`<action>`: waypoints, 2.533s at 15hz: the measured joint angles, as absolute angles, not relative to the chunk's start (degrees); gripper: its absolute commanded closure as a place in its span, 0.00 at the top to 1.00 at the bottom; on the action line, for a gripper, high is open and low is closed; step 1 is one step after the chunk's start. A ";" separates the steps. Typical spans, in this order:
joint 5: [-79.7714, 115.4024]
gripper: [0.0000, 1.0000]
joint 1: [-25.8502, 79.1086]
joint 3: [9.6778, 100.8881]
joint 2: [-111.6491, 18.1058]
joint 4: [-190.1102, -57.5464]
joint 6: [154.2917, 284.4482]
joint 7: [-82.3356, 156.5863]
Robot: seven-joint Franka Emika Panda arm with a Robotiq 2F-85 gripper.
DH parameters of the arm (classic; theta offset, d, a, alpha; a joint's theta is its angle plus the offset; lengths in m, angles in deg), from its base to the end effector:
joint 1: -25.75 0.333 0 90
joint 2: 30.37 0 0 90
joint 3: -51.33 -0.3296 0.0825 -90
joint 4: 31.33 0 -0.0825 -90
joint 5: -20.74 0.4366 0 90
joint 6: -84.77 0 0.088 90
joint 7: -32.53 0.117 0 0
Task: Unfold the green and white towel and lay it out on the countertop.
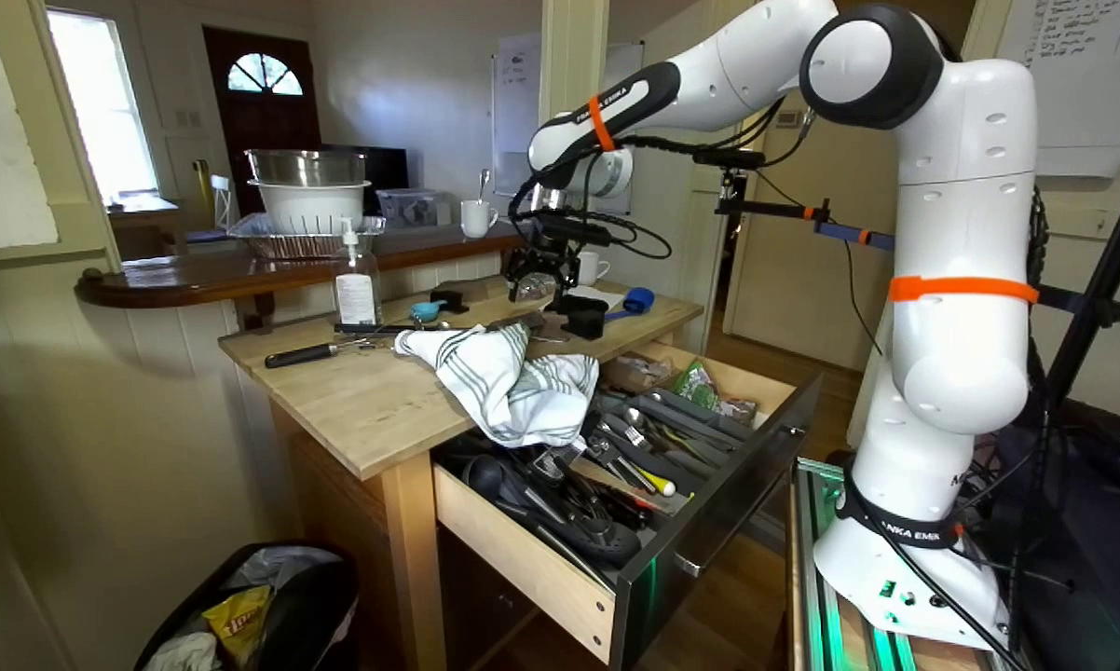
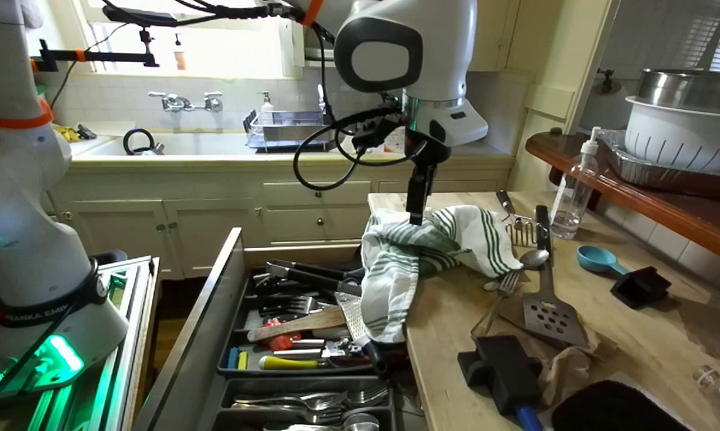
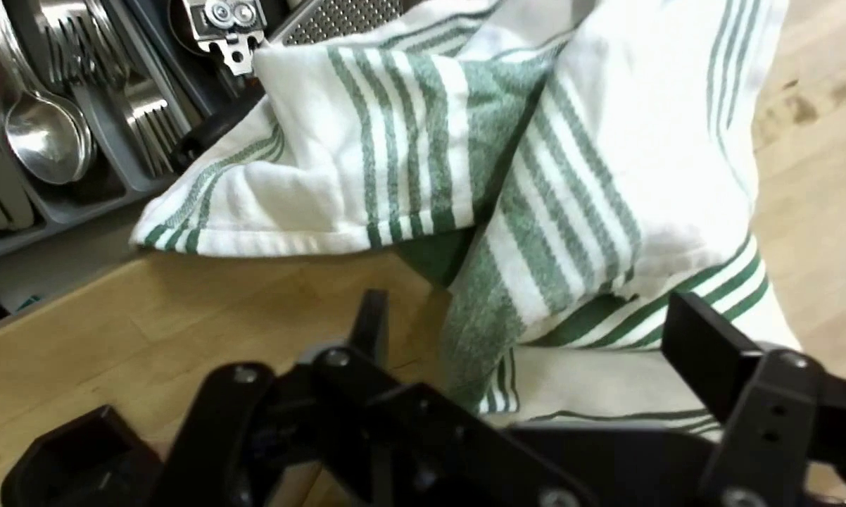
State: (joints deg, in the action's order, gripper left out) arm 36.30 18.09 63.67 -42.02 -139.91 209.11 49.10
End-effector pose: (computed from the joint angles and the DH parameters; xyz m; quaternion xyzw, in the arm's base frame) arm 0.6289 -0.2101 0.3842 -0.9207 0.3770 -0.0419 0.0921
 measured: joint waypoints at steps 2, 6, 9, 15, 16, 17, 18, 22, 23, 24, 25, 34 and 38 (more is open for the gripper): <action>36.30 1.00 17.18 63.68 -45.21 -136.81 209.11 52.88; 37.67 1.00 15.96 63.56 -50.09 -132.75 209.09 56.15; 38.99 1.00 15.40 63.18 -52.39 -131.06 209.09 56.65; 40.64 0.72 15.03 62.86 -54.51 -130.21 209.13 56.74; 40.78 0.72 14.95 62.86 -54.75 -130.21 209.14 56.75; 40.87 0.63 14.86 62.84 -54.97 -130.21 209.14 56.76; 40.90 0.50 14.79 62.83 -55.16 -130.21 209.17 56.76; 40.91 0.19 14.76 62.60 -55.57 -130.19 209.36 56.76; 40.91 0.10 14.77 62.41 -55.56 -130.12 209.38 56.75; 40.91 0.03 14.77 62.17 -55.54 -129.97 209.39 56.73; 40.91 0.00 14.78 61.89 -55.50 -129.79 209.39 56.67; 40.63 0.01 16.71 58.05 -51.77 -130.01 209.40 51.67; 40.65 0.01 18.98 54.29 -46.31 -134.05 209.38 44.51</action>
